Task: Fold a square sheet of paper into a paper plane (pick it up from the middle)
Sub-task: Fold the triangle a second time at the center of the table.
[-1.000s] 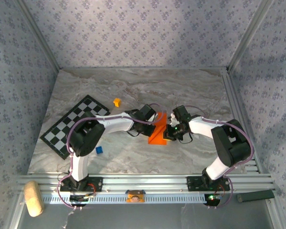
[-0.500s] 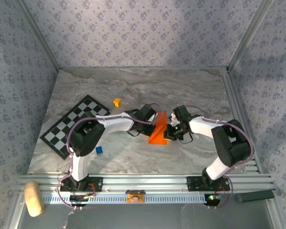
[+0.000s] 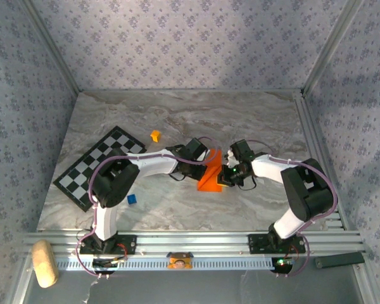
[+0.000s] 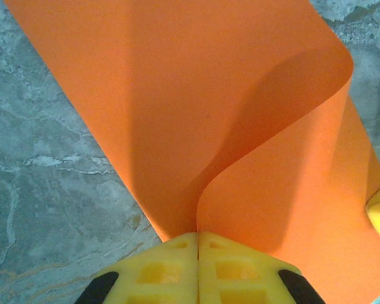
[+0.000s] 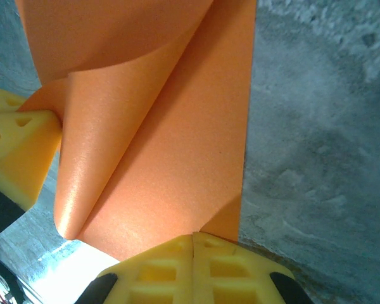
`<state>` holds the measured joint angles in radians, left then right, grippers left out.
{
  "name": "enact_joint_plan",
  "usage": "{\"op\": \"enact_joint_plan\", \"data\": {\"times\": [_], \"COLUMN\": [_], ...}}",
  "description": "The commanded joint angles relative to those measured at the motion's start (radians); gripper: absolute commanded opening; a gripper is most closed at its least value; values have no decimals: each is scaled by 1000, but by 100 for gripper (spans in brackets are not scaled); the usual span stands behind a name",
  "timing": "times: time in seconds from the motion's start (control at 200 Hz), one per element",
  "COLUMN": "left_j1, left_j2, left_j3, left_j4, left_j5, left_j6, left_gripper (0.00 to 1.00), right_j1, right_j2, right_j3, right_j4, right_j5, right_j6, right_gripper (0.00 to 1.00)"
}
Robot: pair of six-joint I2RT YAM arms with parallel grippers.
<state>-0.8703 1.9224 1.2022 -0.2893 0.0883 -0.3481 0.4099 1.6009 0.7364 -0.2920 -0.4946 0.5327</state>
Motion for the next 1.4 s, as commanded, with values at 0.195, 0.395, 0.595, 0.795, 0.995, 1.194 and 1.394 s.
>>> {"op": "enact_joint_plan", "data": {"times": [0.195,0.395,0.595,0.795,0.995,1.194,1.394], "left_j1": [3,1,1,2,1,2,2], "left_j2": [-30,-13,-1,16,26,35,33], "left_j3": [32,50,49,52,60,62,62], "left_j4": [-6,-14,-12,-32,-56,-54,-49], "left_j5": [-3,-10,-9,-20,-32,-21,-7], "left_j6": [17,27,27,29,29,29,36], "left_gripper": [7,7,7,7,7,7,7], "right_j1": [-11,-11,-12,-12,-11,-11,-11], "right_j2": [34,34,36,37,36,34,34], "right_j3": [-31,-31,-32,-31,-29,-28,-31], "right_j4": [-58,-57,-55,-58,-57,-60,-60], "right_j5": [60,60,57,57,57,57,58], "right_j6": [-18,-16,-16,-17,-15,-16,-14], "right_gripper": [4,4,4,4,4,4,4]}}
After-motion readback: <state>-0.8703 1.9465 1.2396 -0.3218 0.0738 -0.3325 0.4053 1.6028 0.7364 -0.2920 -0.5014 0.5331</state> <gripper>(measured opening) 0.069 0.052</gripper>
